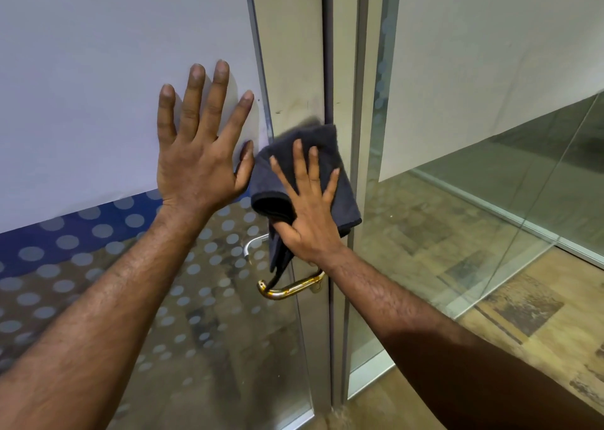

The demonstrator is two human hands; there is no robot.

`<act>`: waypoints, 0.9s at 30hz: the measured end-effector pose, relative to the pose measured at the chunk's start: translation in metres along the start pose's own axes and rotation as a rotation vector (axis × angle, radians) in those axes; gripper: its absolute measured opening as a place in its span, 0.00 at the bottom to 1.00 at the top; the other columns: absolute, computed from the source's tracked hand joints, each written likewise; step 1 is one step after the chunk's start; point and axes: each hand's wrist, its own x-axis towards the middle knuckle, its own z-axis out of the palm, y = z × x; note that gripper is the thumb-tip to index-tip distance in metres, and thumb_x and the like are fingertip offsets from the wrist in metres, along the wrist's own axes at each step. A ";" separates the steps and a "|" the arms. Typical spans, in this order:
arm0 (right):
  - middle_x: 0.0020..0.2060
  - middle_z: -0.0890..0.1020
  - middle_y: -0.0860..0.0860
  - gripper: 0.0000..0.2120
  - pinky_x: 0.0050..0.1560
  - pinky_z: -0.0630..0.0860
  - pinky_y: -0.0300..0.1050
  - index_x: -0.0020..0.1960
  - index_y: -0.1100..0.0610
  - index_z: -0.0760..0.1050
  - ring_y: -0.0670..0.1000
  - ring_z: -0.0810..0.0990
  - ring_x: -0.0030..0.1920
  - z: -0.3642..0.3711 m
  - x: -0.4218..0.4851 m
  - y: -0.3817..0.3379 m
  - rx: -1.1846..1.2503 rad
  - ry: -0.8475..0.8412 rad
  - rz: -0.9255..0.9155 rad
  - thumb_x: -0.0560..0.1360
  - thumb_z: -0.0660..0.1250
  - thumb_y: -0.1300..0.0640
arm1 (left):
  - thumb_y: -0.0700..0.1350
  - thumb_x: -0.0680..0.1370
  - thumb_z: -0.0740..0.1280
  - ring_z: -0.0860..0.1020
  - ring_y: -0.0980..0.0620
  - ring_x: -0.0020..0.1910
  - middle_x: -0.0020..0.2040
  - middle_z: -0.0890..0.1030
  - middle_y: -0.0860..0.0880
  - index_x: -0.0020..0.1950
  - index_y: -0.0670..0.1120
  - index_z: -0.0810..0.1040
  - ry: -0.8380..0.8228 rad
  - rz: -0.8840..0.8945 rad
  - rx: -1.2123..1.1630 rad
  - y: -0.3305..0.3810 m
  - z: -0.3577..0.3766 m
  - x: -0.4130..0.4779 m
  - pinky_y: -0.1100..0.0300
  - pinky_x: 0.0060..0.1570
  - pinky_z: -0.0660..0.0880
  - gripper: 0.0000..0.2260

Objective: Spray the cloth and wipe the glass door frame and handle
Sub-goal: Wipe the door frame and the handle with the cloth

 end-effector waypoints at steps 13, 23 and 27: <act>0.80 0.41 0.50 0.41 0.74 0.35 0.70 0.81 0.46 0.48 0.52 0.36 0.80 -0.010 -0.015 0.017 -0.034 0.010 0.146 0.72 0.59 0.43 | 0.57 0.84 0.52 0.50 0.38 0.81 0.83 0.51 0.41 0.83 0.50 0.54 -0.001 0.005 0.007 -0.002 -0.001 0.000 0.39 0.76 0.45 0.28; 0.81 0.51 0.55 0.38 0.73 0.41 0.74 0.80 0.45 0.55 0.58 0.45 0.81 -0.022 -0.003 0.031 -0.225 0.007 -0.136 0.73 0.61 0.38 | 0.57 0.84 0.52 0.51 0.38 0.81 0.83 0.52 0.41 0.83 0.50 0.56 0.026 0.013 0.024 -0.001 0.001 0.000 0.39 0.76 0.44 0.27; 0.81 0.50 0.52 0.41 0.73 0.41 0.74 0.80 0.43 0.54 0.54 0.44 0.81 -0.028 -0.010 0.045 -0.313 0.016 -0.013 0.69 0.63 0.41 | 0.57 0.84 0.52 0.50 0.38 0.81 0.83 0.51 0.41 0.83 0.50 0.55 0.029 0.008 0.018 -0.002 0.003 0.000 0.40 0.77 0.44 0.27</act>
